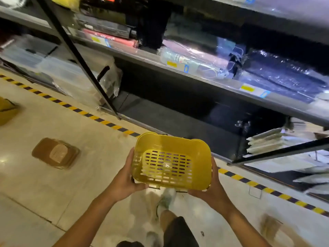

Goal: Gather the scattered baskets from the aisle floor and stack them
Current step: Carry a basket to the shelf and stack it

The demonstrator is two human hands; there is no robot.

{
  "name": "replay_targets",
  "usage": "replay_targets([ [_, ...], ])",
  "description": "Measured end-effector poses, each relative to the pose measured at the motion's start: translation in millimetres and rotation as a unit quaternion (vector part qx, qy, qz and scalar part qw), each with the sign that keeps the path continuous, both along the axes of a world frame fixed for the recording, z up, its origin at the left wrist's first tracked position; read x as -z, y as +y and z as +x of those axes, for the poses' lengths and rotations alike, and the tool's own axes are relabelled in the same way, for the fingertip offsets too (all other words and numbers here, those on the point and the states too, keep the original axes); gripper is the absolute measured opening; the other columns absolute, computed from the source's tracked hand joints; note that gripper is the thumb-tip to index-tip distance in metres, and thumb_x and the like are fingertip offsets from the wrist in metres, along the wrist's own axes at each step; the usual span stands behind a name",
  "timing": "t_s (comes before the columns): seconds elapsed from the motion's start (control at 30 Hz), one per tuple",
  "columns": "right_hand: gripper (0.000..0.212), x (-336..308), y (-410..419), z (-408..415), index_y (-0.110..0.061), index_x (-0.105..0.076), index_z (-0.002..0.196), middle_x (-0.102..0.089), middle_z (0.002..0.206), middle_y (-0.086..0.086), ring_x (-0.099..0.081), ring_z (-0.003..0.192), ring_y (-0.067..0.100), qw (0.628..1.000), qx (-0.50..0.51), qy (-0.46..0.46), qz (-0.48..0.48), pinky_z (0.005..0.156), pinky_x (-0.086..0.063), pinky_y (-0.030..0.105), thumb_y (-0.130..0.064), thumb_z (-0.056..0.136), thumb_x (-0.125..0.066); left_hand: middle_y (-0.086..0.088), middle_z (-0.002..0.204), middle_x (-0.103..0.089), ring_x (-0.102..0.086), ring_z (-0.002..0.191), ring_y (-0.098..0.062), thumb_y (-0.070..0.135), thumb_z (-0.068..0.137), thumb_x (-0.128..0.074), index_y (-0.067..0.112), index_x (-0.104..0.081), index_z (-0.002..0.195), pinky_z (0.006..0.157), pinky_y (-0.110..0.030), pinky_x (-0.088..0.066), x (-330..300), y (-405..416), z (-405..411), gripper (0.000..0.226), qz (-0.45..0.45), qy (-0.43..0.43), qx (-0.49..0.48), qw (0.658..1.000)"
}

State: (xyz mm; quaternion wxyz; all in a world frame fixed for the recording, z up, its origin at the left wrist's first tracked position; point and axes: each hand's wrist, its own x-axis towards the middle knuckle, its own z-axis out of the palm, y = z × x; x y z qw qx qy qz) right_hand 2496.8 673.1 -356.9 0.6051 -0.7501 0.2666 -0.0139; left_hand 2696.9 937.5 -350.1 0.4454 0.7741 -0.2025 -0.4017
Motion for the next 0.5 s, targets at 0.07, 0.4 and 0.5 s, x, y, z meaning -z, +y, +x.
replay_targets([
  [0.07, 0.126, 26.7, -8.6, 19.8, -0.039, -0.008, 0.156, -0.049, 0.141, -0.032, -0.055, 0.128, -0.002, 0.999, 0.011, 0.049, 0.007, 0.087, -0.055, 0.014, -0.011, 0.067, -0.094, 0.042, 0.137, -0.049, -0.051, 0.123, 0.017, 0.012, 0.073, -0.091, 0.042, 0.006, 0.157, 0.088, 0.000, -0.044, 32.4, -16.0, 25.5, 0.133, 0.015, -0.008, 0.021, 1.000],
  [0.4, 0.123, 183.2, -20.2, 88.6, -0.020, -0.002, 0.160, -0.054, 0.124, -0.046, -0.056, 0.117, -0.016, 0.989, 0.083, 0.079, 0.089, 0.072, -0.055, 0.009, -0.004, 0.072, -0.087, 0.043, 0.132, -0.051, -0.048, 0.119, 0.024, 0.028, 0.068, -0.093, 0.062, -0.004, 0.152, 0.074, 0.001, -0.047, 196.4, -56.1, 122.7, 0.127, 0.014, -0.003, 0.058, 0.998],
  [0.5, 0.128, 217.5, -19.2, 95.7, -0.014, 0.001, 0.161, -0.054, 0.126, -0.044, -0.055, 0.122, -0.012, 0.987, 0.098, 0.071, 0.105, 0.076, -0.057, 0.013, -0.001, 0.070, -0.088, 0.044, 0.132, -0.052, -0.049, 0.118, 0.025, 0.022, 0.072, -0.090, 0.058, -0.013, 0.152, 0.068, 0.005, -0.044, 232.2, -60.1, 135.6, 0.117, -0.009, 0.015, 0.063, 0.998],
])
